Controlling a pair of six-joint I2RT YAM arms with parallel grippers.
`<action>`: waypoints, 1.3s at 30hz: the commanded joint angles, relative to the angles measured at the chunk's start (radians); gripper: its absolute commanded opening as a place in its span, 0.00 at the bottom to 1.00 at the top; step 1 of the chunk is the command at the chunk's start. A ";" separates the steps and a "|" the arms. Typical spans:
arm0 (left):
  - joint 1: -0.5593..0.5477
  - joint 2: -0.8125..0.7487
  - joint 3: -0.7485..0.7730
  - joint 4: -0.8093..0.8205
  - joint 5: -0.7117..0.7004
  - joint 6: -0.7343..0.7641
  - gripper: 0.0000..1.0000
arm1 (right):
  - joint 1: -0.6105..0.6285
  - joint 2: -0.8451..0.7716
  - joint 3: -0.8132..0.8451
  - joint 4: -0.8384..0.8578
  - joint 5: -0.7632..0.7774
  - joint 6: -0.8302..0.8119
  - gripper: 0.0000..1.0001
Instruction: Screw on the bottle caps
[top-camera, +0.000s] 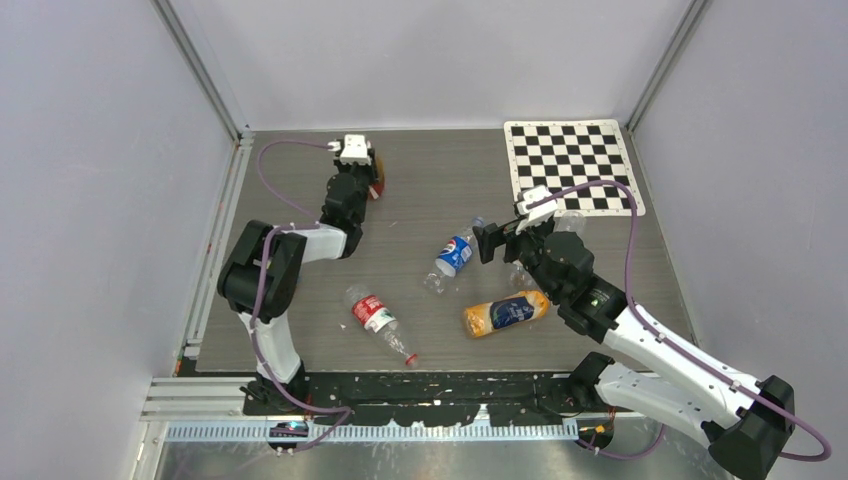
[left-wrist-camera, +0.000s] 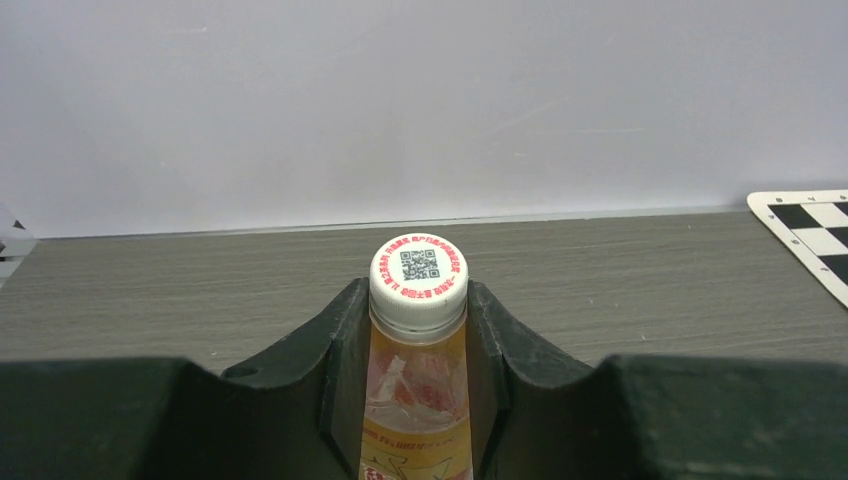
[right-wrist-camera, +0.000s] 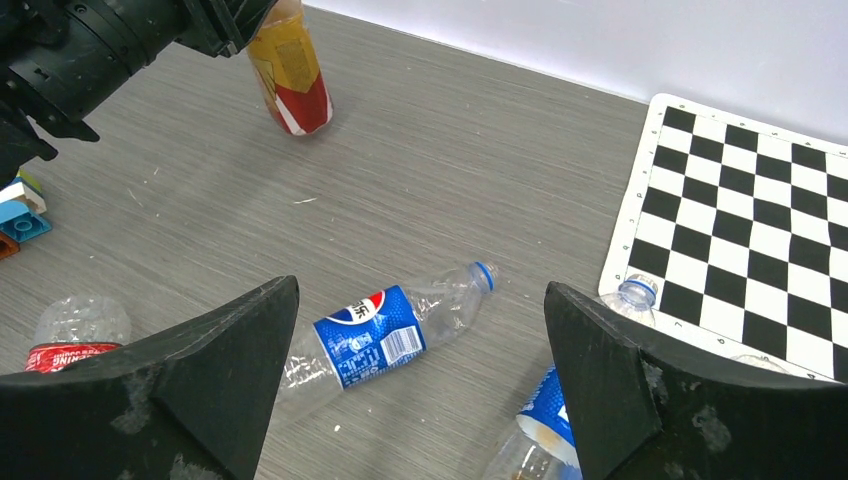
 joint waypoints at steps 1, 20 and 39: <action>0.003 0.024 -0.023 0.178 -0.069 -0.039 0.00 | 0.000 0.001 -0.005 0.008 0.017 -0.010 0.99; 0.019 0.044 -0.056 0.160 -0.069 -0.059 0.32 | 0.000 0.004 -0.007 0.010 0.020 -0.010 0.99; 0.020 0.051 -0.019 0.111 -0.077 -0.044 0.58 | 0.000 0.008 -0.008 0.014 0.009 -0.010 0.99</action>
